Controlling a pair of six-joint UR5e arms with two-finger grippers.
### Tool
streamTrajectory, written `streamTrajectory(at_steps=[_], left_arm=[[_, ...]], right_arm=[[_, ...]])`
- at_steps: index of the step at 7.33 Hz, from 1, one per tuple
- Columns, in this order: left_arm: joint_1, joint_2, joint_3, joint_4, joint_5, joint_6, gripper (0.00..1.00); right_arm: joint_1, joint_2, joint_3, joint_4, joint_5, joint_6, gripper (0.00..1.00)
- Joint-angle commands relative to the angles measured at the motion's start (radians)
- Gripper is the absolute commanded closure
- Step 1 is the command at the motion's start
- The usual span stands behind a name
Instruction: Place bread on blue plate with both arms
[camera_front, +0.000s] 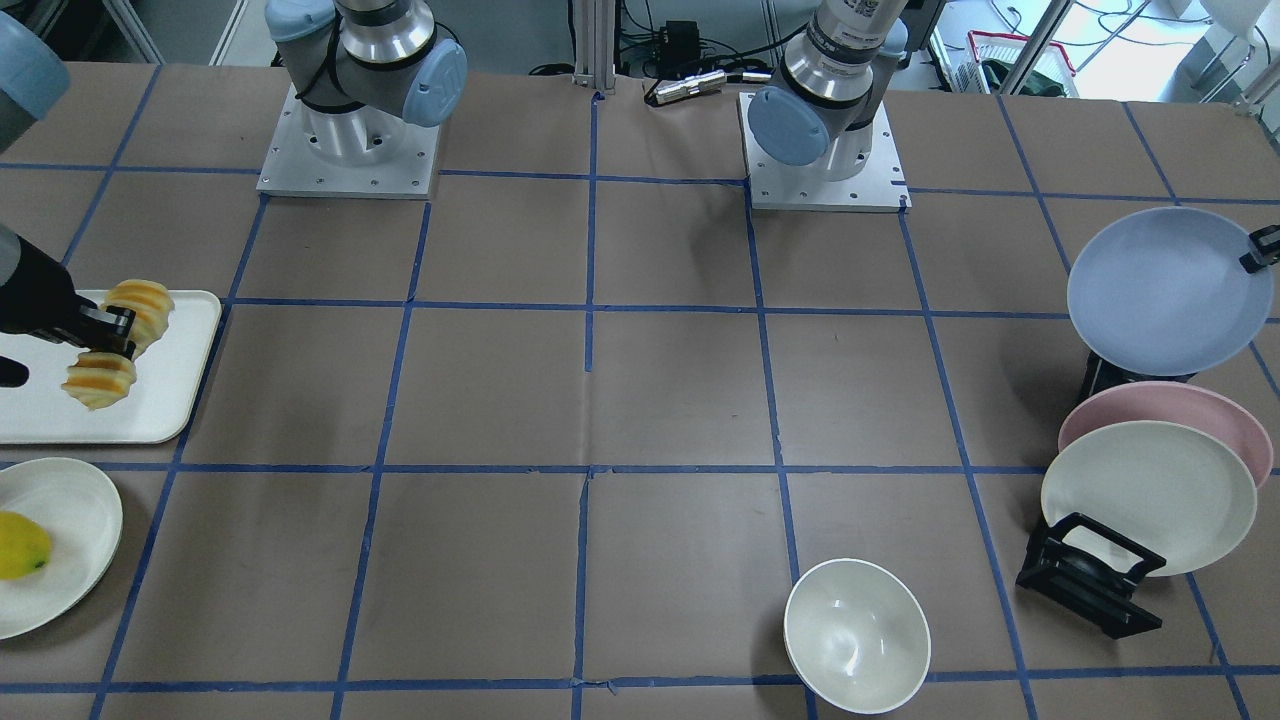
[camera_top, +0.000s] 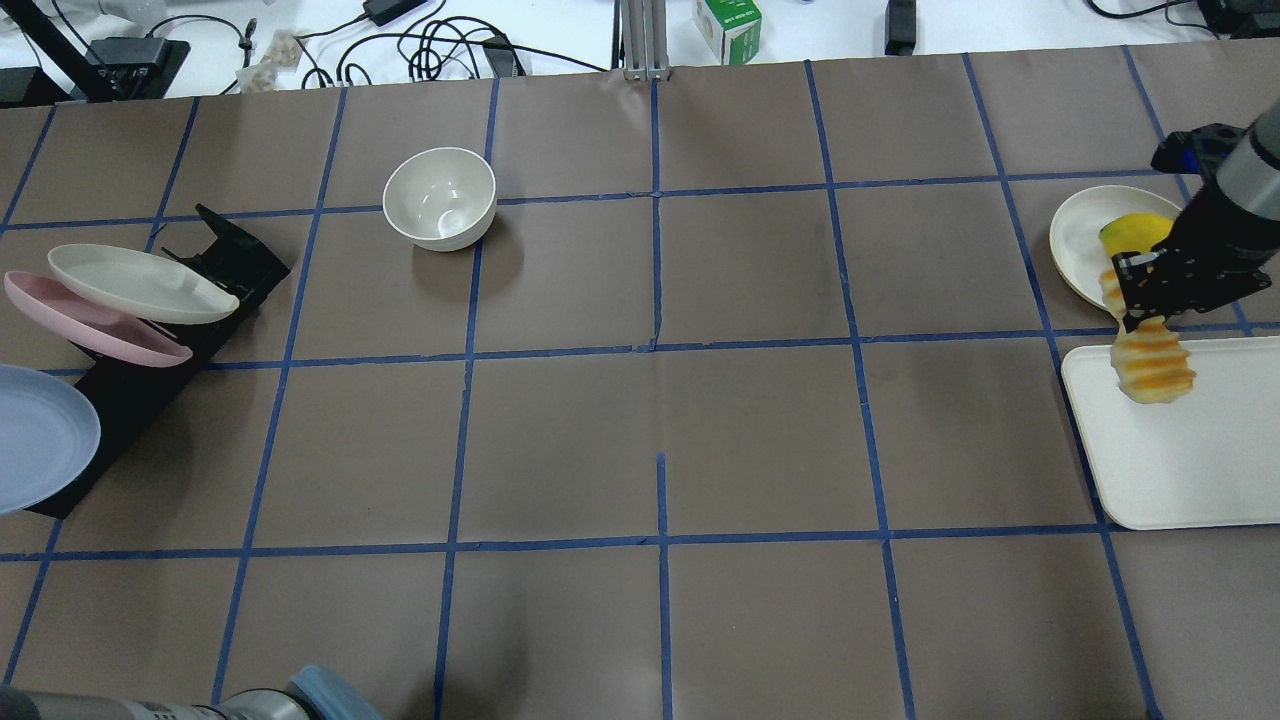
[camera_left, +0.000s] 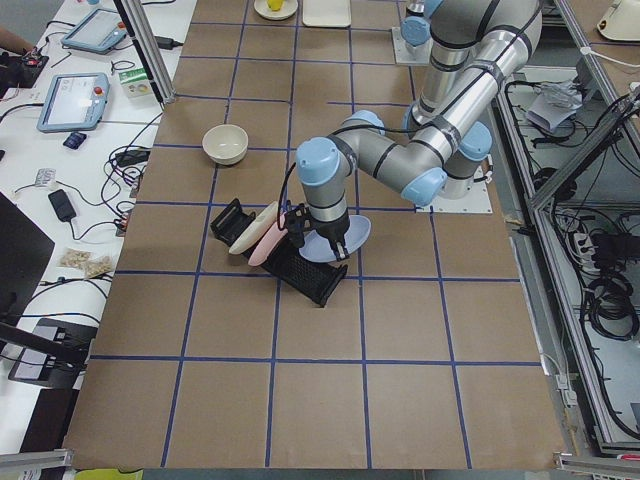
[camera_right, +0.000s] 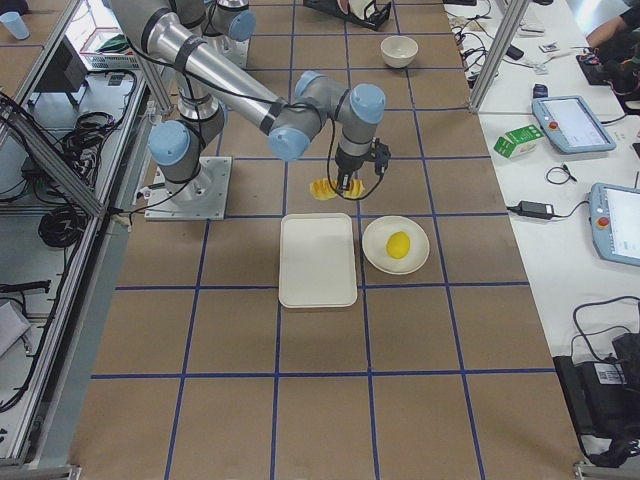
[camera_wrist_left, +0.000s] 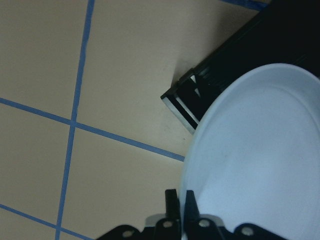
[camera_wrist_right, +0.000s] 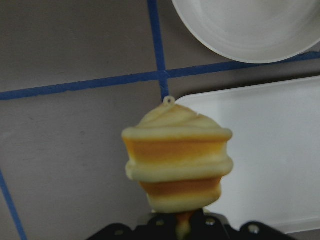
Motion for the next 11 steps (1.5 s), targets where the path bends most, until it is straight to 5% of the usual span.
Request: streamTrajectory(at_steps=[1, 3, 5, 8, 11], left_arm=[[-0.124, 0.079, -0.017, -0.114, -0.132, -0.010, 1.00], [-0.309, 0.087, -0.057, -0.133, -0.243, -0.077, 1.00], [-0.492, 0.038, -0.098, -0.063, -0.461, -0.095, 1.00], [-0.712, -0.100, -0.261, 0.439, -0.602, -0.374, 1.00], [-0.888, -0.270, -0.270, 0.724, -0.602, -0.633, 1.00]], right_arm=[[0.182, -0.008, -0.088, 0.087, 0.003, 0.226, 1.00], [0.239, -0.007, -0.096, 0.090, 0.003, 0.297, 1.00], [0.240, -0.007, -0.094, 0.090, 0.008, 0.300, 1.00], [0.298, 0.002, -0.094, 0.089, 0.098, 0.369, 1.00], [0.382, 0.030, -0.103, 0.073, 0.109, 0.481, 1.00]])
